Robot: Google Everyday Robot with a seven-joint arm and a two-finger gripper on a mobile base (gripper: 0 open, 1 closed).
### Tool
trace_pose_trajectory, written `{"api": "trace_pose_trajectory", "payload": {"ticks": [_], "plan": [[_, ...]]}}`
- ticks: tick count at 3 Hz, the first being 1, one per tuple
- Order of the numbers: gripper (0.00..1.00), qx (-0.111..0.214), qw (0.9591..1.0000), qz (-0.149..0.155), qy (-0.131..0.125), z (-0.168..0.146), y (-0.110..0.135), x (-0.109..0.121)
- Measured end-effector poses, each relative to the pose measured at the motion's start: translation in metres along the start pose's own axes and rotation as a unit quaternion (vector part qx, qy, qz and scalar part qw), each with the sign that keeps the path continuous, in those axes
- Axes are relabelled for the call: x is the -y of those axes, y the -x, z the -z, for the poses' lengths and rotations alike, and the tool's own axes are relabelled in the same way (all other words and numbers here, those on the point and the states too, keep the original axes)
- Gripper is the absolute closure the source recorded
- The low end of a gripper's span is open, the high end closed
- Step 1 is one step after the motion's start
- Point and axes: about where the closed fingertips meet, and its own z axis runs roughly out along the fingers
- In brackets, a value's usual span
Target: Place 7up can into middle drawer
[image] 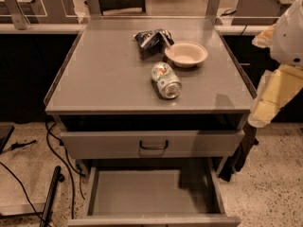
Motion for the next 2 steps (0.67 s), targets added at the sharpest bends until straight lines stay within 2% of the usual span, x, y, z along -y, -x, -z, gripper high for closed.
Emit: {"api": "trace_pose_trajectory", "payload": {"ticks": [2], "plan": [[0.0, 0.048, 0.9984, 0.0, -0.032, -0.018, 0.053, 0.002]]}}
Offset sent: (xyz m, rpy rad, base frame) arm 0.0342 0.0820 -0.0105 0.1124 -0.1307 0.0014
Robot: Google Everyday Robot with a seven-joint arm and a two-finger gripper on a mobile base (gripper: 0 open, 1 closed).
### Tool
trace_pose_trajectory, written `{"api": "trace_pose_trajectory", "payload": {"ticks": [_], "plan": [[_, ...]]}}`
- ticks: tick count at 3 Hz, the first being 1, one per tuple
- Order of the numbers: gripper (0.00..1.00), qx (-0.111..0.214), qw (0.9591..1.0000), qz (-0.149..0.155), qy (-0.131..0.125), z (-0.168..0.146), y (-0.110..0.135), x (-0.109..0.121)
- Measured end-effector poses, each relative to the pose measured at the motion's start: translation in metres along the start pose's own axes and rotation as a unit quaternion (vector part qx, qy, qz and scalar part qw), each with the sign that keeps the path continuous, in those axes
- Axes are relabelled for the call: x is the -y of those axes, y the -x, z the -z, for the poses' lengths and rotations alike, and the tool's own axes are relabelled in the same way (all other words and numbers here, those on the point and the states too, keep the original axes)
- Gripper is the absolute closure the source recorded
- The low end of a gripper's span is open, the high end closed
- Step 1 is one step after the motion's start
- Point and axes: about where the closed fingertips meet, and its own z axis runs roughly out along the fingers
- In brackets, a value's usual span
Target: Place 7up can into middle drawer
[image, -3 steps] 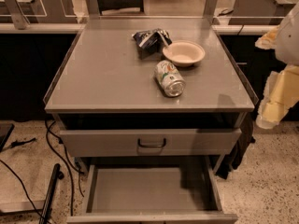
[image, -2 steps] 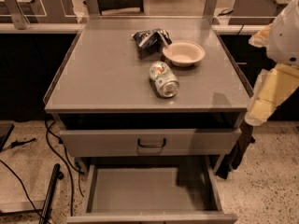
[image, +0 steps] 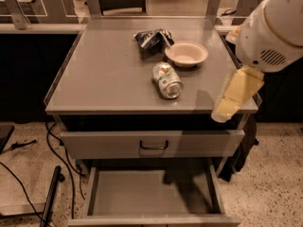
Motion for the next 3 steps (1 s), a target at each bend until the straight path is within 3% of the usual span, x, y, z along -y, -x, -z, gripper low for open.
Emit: {"api": "trace_pose_trajectory", "payload": {"ticks": [1, 3], "plan": [[0.0, 0.012, 0.9997, -0.015, -0.014, -0.016, 0.019, 0.006], [0.0, 0.033, 0.9944, -0.096, -0.028, -0.052, 0.041, 0.034]]}}
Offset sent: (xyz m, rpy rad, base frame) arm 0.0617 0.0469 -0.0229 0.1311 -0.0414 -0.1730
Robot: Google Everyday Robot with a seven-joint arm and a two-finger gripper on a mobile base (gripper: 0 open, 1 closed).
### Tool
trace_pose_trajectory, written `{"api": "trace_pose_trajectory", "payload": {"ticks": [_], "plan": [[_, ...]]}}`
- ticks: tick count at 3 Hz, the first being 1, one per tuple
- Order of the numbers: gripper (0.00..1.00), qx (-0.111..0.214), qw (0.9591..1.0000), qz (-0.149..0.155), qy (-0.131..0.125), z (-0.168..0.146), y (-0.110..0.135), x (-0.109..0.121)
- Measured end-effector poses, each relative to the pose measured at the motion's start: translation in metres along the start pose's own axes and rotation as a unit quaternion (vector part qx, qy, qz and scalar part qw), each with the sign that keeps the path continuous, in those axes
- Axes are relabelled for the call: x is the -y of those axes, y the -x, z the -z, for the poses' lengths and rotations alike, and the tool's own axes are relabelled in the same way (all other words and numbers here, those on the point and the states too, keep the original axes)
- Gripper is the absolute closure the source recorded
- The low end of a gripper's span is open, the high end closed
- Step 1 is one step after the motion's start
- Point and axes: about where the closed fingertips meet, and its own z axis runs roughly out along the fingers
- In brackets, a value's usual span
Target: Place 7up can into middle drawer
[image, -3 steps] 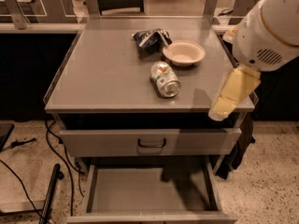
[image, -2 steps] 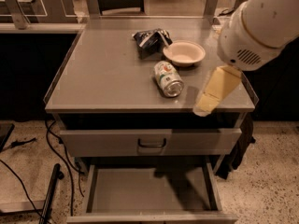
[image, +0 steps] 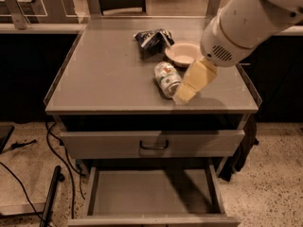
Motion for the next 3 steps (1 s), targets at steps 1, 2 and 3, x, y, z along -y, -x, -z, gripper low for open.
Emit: {"api": "trace_pose_trajectory", "payload": {"ticks": [1, 2, 3], "plan": [[0.0, 0.009, 0.9985, -0.054, 0.006, -0.025, 0.009, 0.014], [0.0, 0.015, 0.9971, -0.073, 0.015, -0.043, 0.019, 0.019], [0.0, 0.017, 0.9963, -0.08, 0.024, -0.062, 0.027, 0.018]]}}
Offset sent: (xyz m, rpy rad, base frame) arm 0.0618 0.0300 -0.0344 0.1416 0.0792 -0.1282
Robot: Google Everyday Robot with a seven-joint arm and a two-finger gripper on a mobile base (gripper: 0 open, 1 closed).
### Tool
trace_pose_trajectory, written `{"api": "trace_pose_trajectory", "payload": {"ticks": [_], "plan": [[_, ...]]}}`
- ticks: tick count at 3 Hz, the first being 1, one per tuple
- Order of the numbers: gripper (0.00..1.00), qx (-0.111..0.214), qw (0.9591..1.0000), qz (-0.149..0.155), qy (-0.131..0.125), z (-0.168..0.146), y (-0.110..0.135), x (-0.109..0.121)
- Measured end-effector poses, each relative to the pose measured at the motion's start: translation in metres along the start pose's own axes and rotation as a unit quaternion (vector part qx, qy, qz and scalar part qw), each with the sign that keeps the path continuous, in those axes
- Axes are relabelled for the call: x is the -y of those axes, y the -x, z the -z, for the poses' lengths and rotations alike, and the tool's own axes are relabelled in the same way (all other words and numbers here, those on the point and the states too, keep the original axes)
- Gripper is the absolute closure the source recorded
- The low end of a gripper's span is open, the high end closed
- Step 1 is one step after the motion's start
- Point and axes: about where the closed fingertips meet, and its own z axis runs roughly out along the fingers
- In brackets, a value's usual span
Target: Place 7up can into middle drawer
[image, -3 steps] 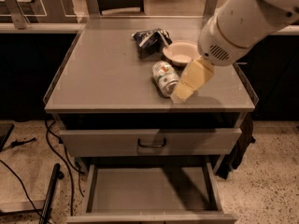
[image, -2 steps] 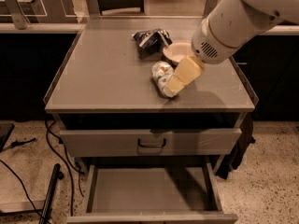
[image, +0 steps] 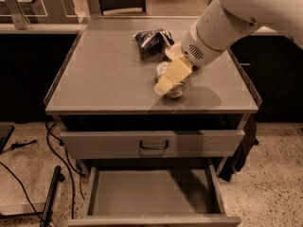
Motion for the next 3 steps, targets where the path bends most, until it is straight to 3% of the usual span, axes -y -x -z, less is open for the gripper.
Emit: {"api": "trace_pose_trajectory", "payload": {"ticks": [3], "plan": [[0.0, 0.012, 0.9998, 0.016, -0.002, -0.05, 0.009, 0.0]]}}
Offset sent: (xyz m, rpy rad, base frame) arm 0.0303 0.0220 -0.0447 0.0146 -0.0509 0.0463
